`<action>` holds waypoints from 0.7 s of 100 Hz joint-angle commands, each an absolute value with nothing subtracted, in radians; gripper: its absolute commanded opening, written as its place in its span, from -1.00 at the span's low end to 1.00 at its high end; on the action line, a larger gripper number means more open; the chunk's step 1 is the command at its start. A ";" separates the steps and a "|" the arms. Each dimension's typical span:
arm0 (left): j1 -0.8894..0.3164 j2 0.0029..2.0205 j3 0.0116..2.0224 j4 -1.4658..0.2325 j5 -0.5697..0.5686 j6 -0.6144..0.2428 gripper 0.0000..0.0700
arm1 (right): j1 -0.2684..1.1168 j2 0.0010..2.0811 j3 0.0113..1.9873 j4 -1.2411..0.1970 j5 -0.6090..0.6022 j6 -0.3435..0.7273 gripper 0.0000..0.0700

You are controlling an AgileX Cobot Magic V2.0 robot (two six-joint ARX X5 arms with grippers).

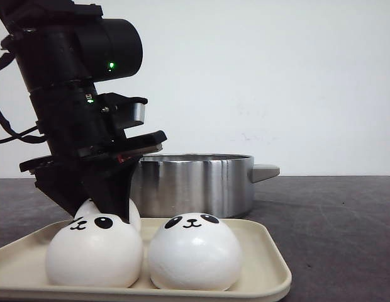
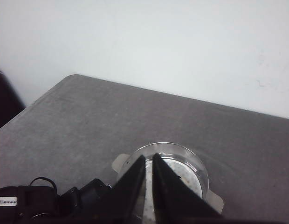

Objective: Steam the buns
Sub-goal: 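Lower the left gripper onto the other farther panda bun and grasp, then carry the bun with the left gripper into the pot and release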

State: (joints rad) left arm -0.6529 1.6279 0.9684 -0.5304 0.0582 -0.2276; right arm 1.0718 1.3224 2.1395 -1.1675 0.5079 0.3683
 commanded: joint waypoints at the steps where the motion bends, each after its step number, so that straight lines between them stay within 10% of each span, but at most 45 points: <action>1: -0.661 1.643 0.995 -0.559 0.049 -0.220 -0.99 | 1.088 1.333 2.159 -1.161 0.524 0.383 -0.96; 70: -0.611 1.245 1.231 -0.438 0.086 -0.213 -0.99 | 1.118 1.333 2.159 -1.153 0.495 0.358 -0.96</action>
State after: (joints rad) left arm -0.6113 1.1988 1.1892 -0.4519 0.0841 -0.2222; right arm 1.1019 1.3224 2.1395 -1.1652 0.4953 0.3664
